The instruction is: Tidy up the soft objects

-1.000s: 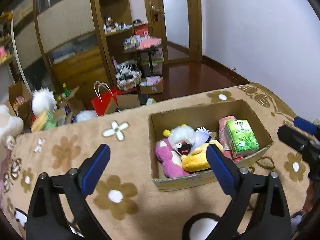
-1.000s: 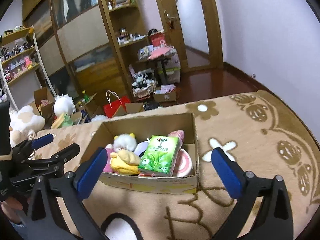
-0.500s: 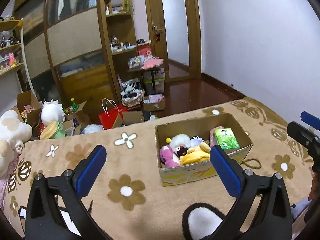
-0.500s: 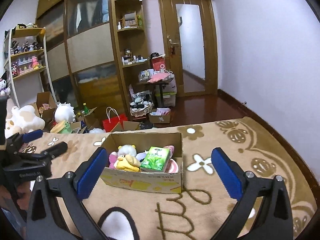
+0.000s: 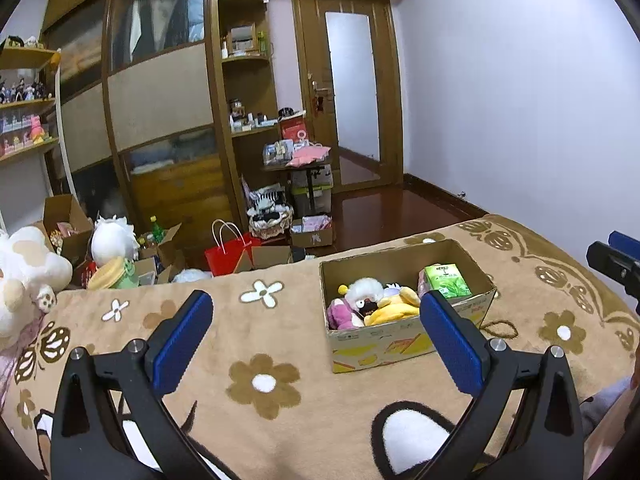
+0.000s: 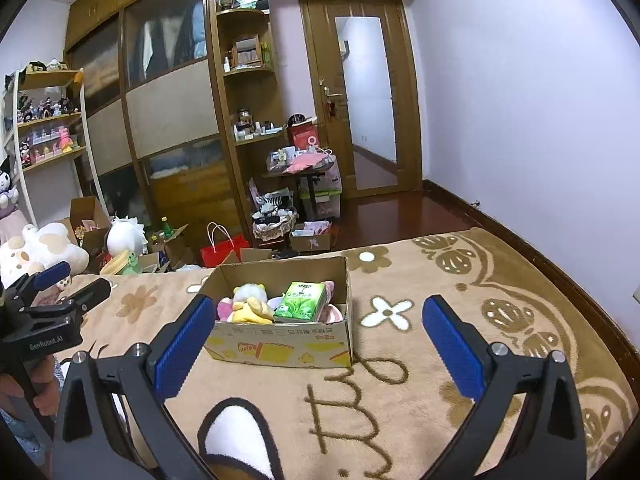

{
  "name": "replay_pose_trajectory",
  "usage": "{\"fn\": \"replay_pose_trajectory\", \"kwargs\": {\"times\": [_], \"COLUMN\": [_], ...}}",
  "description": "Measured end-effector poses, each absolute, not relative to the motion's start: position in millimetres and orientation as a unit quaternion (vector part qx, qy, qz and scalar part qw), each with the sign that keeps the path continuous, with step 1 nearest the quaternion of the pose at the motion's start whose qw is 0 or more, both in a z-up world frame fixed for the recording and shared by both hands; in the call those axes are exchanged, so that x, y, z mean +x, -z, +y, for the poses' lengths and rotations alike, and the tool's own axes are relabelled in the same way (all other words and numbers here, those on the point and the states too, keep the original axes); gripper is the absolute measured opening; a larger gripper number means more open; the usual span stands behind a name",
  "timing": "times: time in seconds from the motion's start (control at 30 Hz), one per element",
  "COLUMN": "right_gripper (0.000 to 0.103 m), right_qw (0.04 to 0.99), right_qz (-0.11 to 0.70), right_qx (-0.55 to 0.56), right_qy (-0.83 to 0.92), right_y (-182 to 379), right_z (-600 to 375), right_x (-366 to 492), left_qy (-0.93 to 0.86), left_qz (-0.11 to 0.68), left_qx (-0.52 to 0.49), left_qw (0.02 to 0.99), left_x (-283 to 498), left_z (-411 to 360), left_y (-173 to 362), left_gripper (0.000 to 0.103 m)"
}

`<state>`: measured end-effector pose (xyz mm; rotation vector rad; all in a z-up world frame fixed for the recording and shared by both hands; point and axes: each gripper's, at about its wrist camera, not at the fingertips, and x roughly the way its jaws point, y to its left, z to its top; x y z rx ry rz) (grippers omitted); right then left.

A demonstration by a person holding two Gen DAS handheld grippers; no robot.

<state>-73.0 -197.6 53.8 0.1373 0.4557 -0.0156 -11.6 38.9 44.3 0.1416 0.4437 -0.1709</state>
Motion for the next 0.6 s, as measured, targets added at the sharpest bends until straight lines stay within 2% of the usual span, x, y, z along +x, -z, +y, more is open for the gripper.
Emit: {"fn": "replay_pose_trajectory", "kwargs": {"times": [0.6], "right_gripper": [0.103], "right_qw": [0.971], "right_qz": [0.227], "right_qx": [0.070], "right_qy": [0.012], "right_y": [-50.9], "right_z": [-203.3], "right_x": [-73.6], "left_qy": [0.083], "left_qz": [0.224], "left_qx": [0.081], "left_qw": [0.968], "left_x": [-12.4], "left_z": [31.1], "left_y": [-34.2], "left_gripper": [0.102]}}
